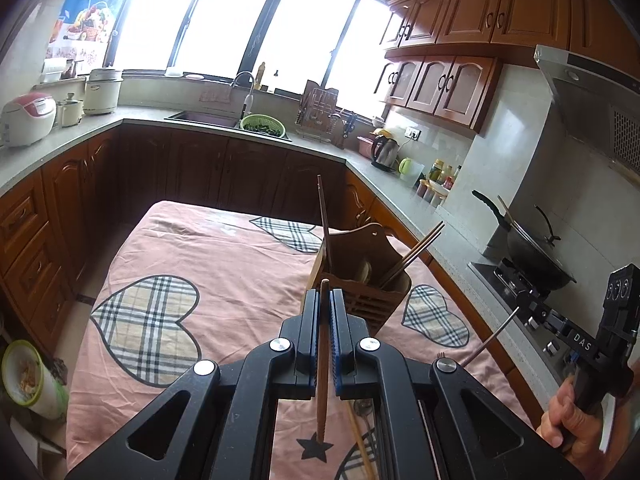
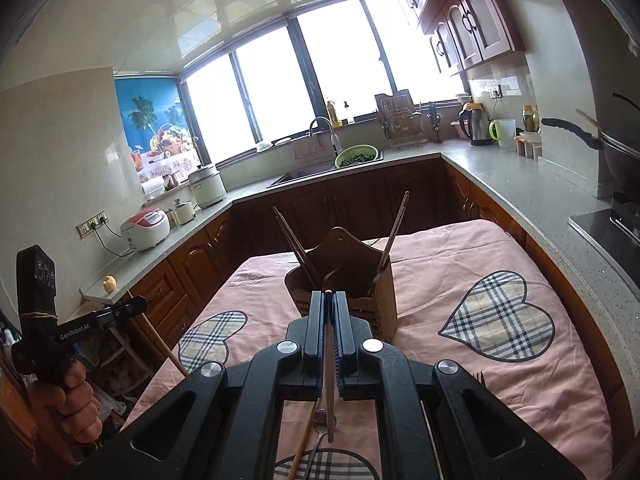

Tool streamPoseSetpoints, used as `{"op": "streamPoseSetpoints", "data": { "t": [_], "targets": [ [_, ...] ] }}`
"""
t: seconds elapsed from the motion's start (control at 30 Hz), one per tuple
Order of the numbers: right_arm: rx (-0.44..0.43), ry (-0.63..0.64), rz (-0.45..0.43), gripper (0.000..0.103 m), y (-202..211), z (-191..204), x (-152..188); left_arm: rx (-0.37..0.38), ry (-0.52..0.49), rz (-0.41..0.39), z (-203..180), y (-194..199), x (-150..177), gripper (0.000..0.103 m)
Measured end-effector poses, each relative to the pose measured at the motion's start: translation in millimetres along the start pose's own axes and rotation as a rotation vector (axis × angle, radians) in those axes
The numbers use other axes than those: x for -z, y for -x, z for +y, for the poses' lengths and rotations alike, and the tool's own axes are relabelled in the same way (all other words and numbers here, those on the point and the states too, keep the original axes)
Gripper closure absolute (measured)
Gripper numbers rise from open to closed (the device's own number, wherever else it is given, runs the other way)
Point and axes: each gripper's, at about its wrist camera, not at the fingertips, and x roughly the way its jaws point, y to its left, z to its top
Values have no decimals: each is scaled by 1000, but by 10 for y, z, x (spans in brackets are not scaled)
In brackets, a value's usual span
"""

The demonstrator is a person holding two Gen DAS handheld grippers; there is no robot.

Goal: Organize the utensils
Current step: 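Lift both held chopsticks and carry them over the utensil holder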

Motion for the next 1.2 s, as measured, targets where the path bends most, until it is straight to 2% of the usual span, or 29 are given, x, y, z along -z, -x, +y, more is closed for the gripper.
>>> {"op": "streamPoseSetpoints", "data": {
  "t": [0.4,0.57,0.9,1.2],
  "targets": [
    [7,-2,-51,99,-64,-56,-244,17,12,-57,54,-161,-221,99],
    [14,-2,-89,99,-114,-84,-420,19,-21,-84,5,-296,-357,99],
    [29,-3,-171,99,-295,-140,-814,33,-45,-137,-64,-740,-708,99],
    [39,-14,-207,99,-565,-216,-1070,50,-14,-183,-40,-1133,-993,99]
  ]
}}
